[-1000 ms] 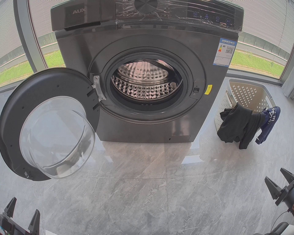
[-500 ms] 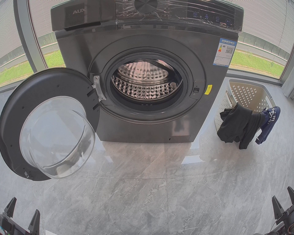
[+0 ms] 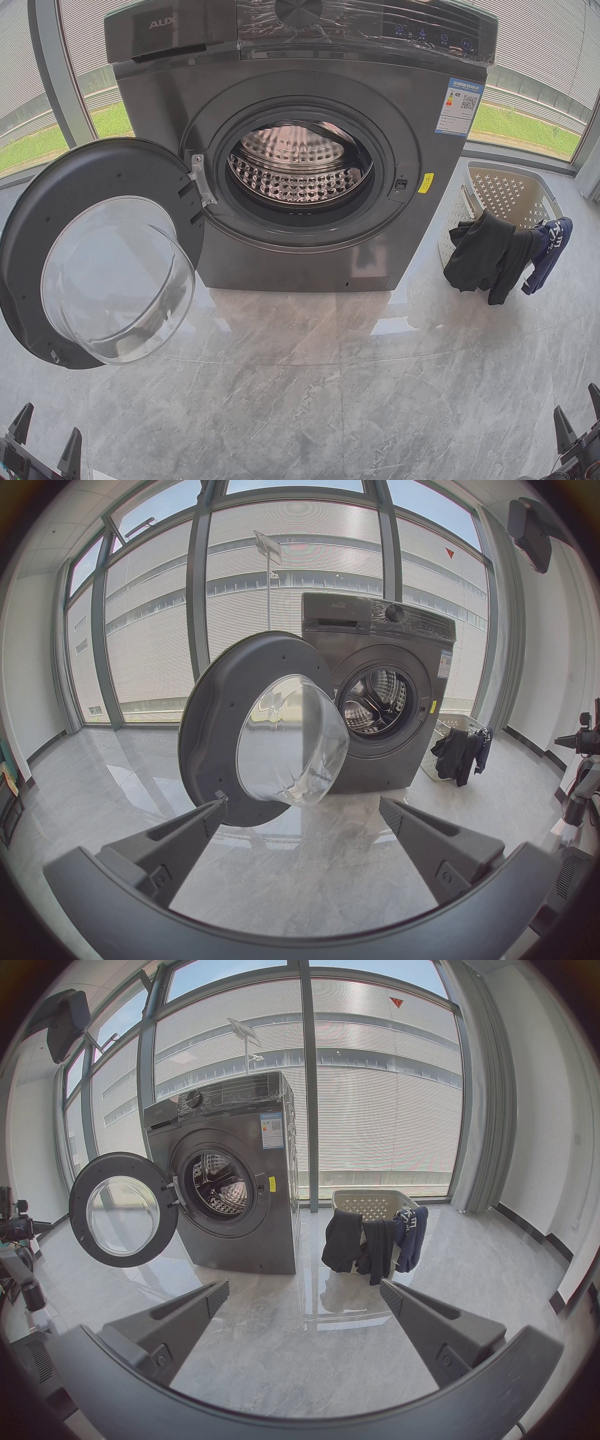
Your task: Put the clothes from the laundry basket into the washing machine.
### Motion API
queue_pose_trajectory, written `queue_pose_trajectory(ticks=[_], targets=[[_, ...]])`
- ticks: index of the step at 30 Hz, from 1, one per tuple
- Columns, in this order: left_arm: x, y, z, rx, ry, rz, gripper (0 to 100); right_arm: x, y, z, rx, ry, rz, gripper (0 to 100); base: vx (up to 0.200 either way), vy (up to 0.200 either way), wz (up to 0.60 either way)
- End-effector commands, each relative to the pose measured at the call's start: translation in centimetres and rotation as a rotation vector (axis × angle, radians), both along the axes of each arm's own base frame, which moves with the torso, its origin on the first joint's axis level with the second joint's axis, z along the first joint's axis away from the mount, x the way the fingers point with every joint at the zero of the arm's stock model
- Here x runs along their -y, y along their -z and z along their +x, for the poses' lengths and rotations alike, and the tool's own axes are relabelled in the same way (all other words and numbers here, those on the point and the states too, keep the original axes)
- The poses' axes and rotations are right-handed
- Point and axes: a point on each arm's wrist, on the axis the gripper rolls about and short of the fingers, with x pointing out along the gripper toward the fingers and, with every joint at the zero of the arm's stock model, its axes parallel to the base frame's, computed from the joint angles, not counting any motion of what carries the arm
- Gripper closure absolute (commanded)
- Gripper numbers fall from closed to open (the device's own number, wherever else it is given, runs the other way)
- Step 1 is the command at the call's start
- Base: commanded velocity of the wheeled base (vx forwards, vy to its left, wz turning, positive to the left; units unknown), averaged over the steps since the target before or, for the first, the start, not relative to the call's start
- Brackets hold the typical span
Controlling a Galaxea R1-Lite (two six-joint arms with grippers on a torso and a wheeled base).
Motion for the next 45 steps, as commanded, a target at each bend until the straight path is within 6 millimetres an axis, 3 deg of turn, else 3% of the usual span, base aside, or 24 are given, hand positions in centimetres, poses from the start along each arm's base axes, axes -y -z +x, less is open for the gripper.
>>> queue_pose_trajectory(ticks=[1, 45], targets=[[0.00, 0.52, 0.03, -0.004, -0.003, 0.002, 0, 0.04, 0.52, 0.03, -0.004, 0.015, -0.005, 0, 0.000, -0.200, 0.00], [-0.01, 0.50, 0.03, -0.003, -0.003, -0.004, 0, 0.04, 0.54, 0.03, -0.005, 0.013, -0.007, 0, 0.000, -0.200, 0.00]])
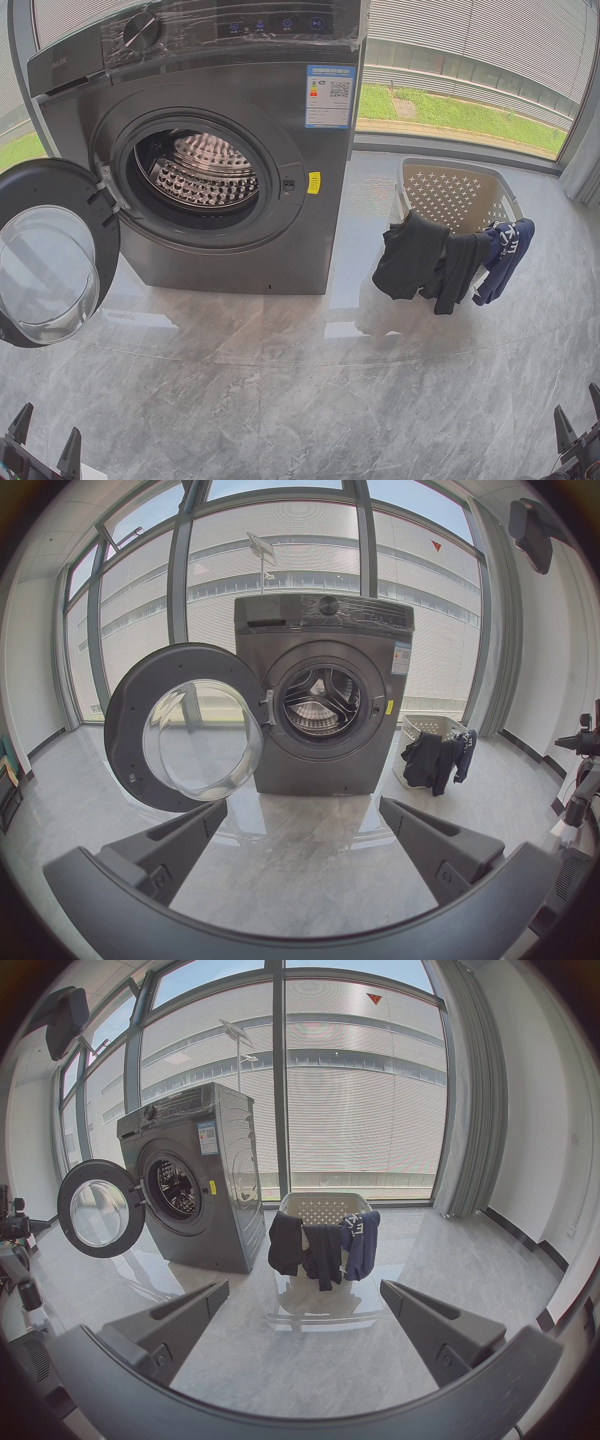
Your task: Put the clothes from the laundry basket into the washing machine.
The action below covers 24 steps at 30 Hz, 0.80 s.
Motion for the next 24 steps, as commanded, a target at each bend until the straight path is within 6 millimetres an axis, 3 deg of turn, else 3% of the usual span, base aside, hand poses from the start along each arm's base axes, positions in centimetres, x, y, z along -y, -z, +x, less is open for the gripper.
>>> queue_pose_trajectory(ticks=[1, 15, 24], targets=[[0.00, 0.50, 0.03, -0.003, -0.001, -0.002, 0, 0.00, 0.52, 0.04, -0.005, 0.001, 0.000, 0, 0.000, -0.200, 0.00], [0.00, 0.50, 0.03, -0.003, -0.001, -0.003, 0, 0.00, 0.52, 0.04, -0.005, 0.001, 0.001, 0, 0.000, -0.200, 0.00], [0.00, 0.50, 0.03, -0.003, 0.001, -0.006, 0, 0.00, 0.52, 0.04, -0.005, 0.001, 0.001, 0, 0.000, 0.000, 0.00]])
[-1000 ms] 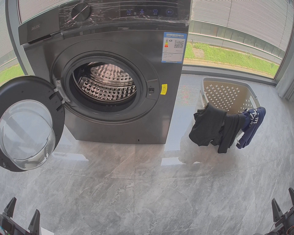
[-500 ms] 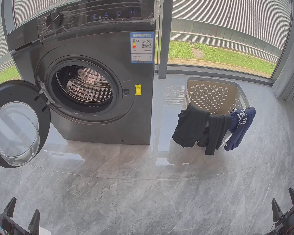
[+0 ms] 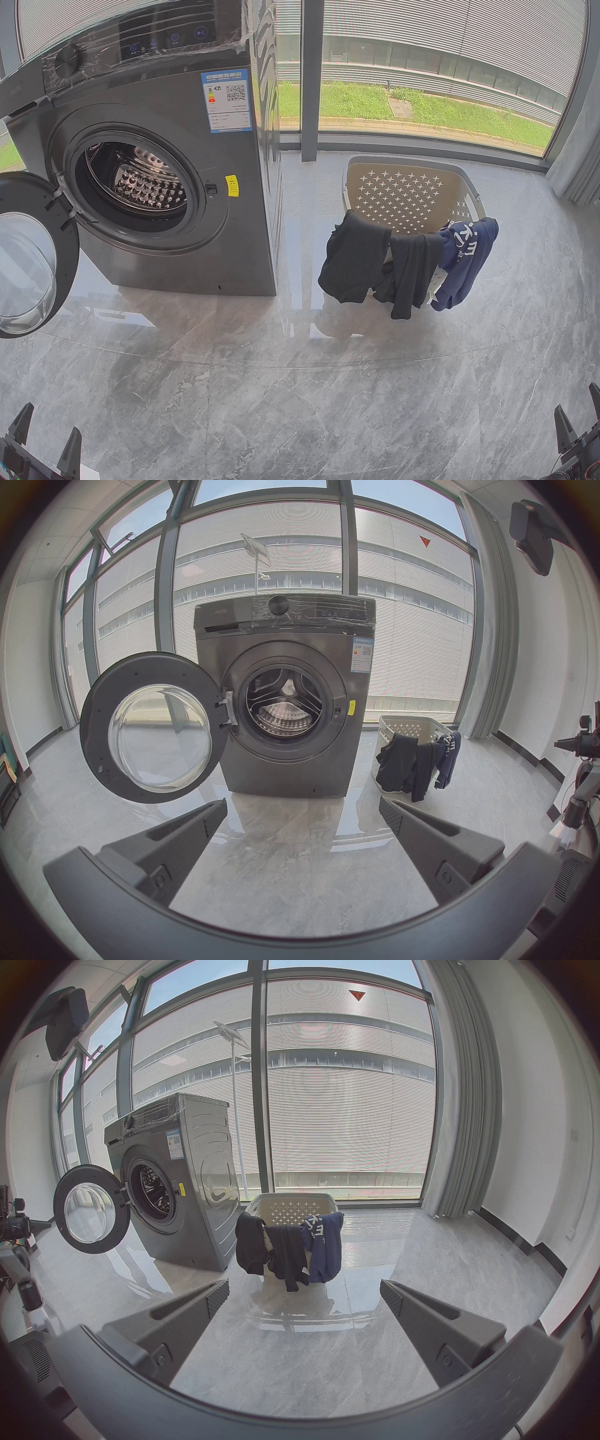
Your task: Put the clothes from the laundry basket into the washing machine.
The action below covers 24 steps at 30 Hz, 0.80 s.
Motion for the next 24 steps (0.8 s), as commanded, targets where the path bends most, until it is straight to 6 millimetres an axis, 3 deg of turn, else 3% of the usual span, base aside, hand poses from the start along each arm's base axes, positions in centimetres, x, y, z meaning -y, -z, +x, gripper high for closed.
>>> queue_pose_trajectory(ticks=[1, 12, 18, 24], targets=[[0.00, 0.52, 0.03, -0.004, 0.001, -0.001, 0, 0.00, 0.52, 0.03, -0.004, 0.000, 0.000, 0, 0.200, 0.000, 0.00], [0.00, 0.52, 0.03, -0.004, -0.001, -0.001, 0, 0.00, 0.52, 0.03, -0.004, 0.000, 0.000, 0, 0.200, 0.000, 0.00], [0.00, 0.52, 0.03, -0.004, -0.001, 0.000, 0, 0.00, 0.50, 0.03, -0.003, 0.000, 0.000, 0, 0.000, 0.000, 0.00], [-0.01, 0.52, 0.03, -0.004, -0.002, -0.001, 0, 0.00, 0.52, 0.03, -0.004, 0.000, 0.000, 0, 0.000, -0.200, 0.00]])
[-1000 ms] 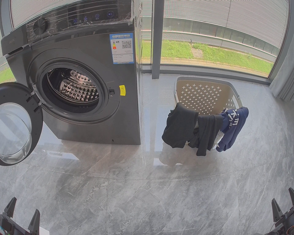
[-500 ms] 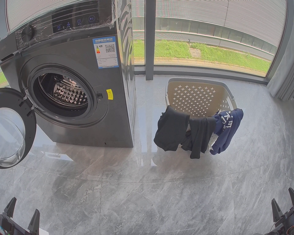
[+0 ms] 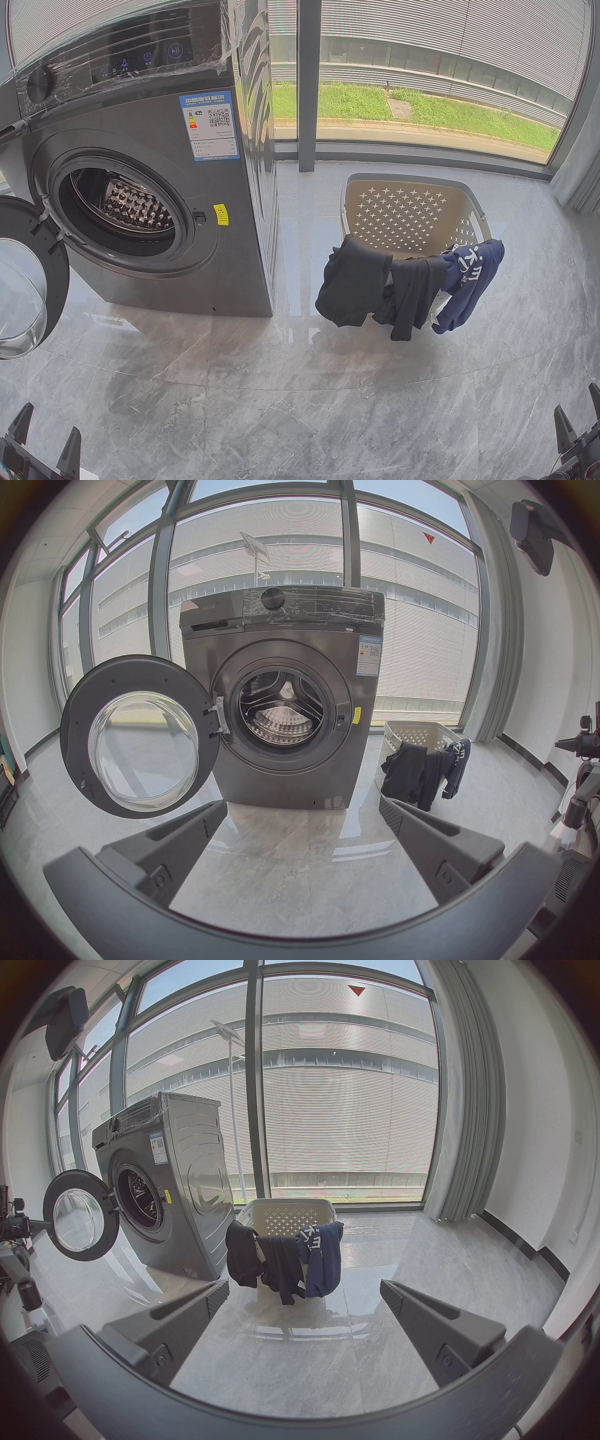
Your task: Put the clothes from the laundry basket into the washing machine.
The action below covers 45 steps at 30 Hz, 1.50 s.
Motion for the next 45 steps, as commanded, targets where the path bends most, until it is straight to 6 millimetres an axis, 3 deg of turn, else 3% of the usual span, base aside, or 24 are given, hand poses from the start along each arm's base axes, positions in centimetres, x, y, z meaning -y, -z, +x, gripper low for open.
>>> queue_pose_trajectory(ticks=[1, 12, 23, 30, 39, 45], targets=[[0.00, 0.52, 0.03, -0.004, 0.000, -0.001, 0, 0.00, 0.52, 0.02, -0.003, 0.000, 0.001, 0, 0.000, -0.200, 0.00], [0.00, 0.52, 0.03, -0.004, 0.001, -0.001, 0, 0.00, 0.52, 0.02, -0.003, 0.000, 0.001, 0, 0.000, -0.200, 0.00], [0.00, 0.52, 0.03, -0.004, 0.001, -0.002, 0, 0.00, 0.52, 0.02, -0.003, 0.000, 0.001, 0, 0.000, 0.000, 0.00], [0.00, 0.52, 0.03, -0.004, 0.001, -0.002, 0, 0.00, 0.52, 0.02, -0.003, 0.000, 0.001, 0, 0.200, 0.000, 0.00], [0.00, 0.53, 0.03, -0.005, 0.001, 0.002, 0, 0.00, 0.52, 0.02, -0.003, 0.000, 0.001, 0, 0.000, 0.000, 0.00], [0.00, 0.52, 0.03, -0.004, 0.001, 0.004, 0, 0.00, 0.52, 0.02, -0.003, 0.000, 0.001, 0, 0.000, -0.200, 0.00]])
